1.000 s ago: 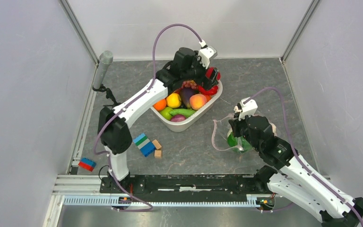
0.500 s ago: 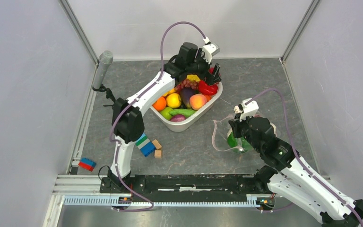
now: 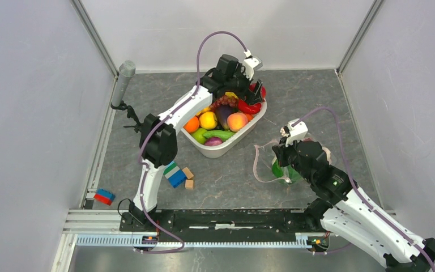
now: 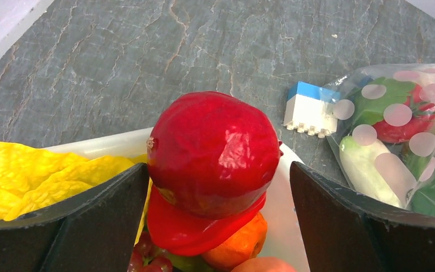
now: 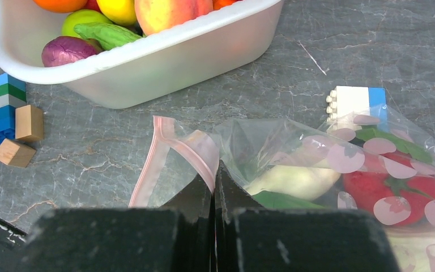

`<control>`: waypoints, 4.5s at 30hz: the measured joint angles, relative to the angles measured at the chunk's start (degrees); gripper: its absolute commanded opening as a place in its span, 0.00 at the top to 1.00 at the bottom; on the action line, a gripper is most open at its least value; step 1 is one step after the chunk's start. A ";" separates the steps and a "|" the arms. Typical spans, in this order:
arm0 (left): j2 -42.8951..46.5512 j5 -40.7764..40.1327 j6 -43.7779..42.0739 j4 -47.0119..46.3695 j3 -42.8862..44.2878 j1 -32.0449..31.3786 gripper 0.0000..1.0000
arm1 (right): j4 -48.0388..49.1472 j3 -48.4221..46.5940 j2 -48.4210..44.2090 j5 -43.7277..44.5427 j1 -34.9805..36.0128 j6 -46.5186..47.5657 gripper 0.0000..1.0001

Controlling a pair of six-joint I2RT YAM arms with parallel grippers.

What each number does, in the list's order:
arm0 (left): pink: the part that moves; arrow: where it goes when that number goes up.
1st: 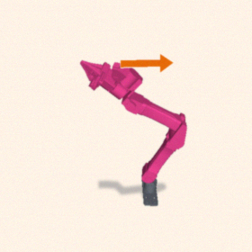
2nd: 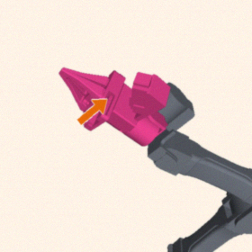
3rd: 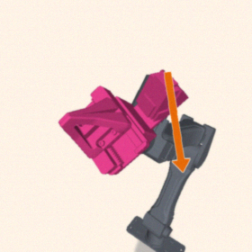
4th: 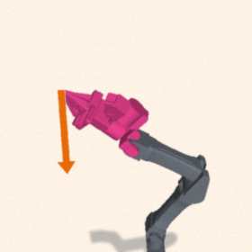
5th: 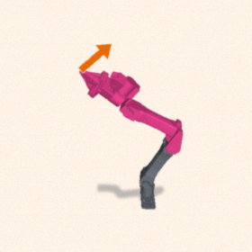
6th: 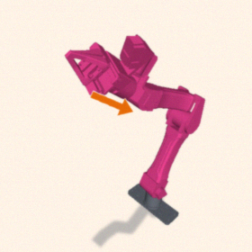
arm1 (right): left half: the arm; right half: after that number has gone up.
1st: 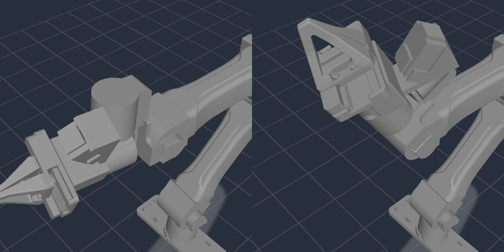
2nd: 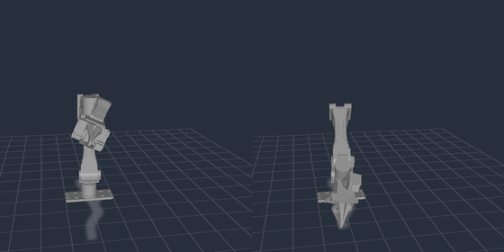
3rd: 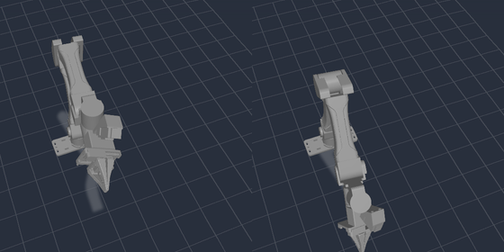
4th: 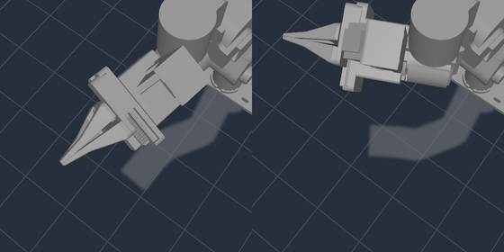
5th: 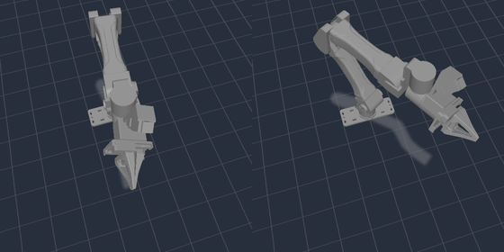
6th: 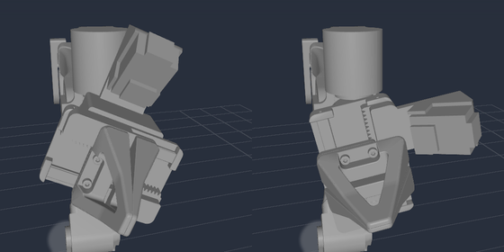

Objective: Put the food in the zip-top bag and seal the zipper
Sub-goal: Pick up the fake fruit from the bin, then place the fake fruit in the zipper food storage bag.

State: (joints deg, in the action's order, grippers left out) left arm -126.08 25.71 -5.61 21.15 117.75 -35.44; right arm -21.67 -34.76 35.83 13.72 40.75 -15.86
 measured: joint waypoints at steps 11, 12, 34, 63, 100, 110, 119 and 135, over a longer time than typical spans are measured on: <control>0.46 -0.11 1.05 -3.17 -2.75 0.07 0.38 | 0.22 0.02 0.00 -0.44 0.00 -0.44 0.98; 0.70 -0.20 1.29 -3.82 -3.45 0.07 0.44 | 0.22 0.02 -0.02 -0.57 0.00 -0.46 0.98; 34.56 -0.76 7.87 -18.29 -39.45 -1.01 0.65 | 2.84 1.18 -0.96 -1.01 0.00 -2.97 1.00; 71.63 -7.69 11.41 -12.52 -62.75 -16.35 0.62 | 14.71 -0.96 3.80 -12.81 -0.02 -6.56 0.99; 50.95 -39.54 9.81 -3.10 -49.88 -34.07 0.54 | -2.67 -9.20 -10.21 -12.52 0.09 1.66 1.00; 40.41 -36.87 8.61 -3.65 -39.39 -33.70 0.53 | -5.51 -14.32 -6.95 -6.10 0.07 3.67 1.00; 45.53 -37.16 13.68 -7.21 -62.36 -29.77 0.53 | 5.38 3.54 -0.55 -14.43 0.26 -1.97 1.00; 47.67 -26.73 15.61 -18.62 -61.18 -29.29 0.47 | 13.33 0.44 -1.81 -24.06 0.31 -0.98 0.99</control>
State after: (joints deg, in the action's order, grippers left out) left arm -78.41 -1.02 10.00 2.52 56.58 -64.73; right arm -8.34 -34.33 34.02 -10.35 41.06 -16.84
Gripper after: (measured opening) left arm 0.774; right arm 0.011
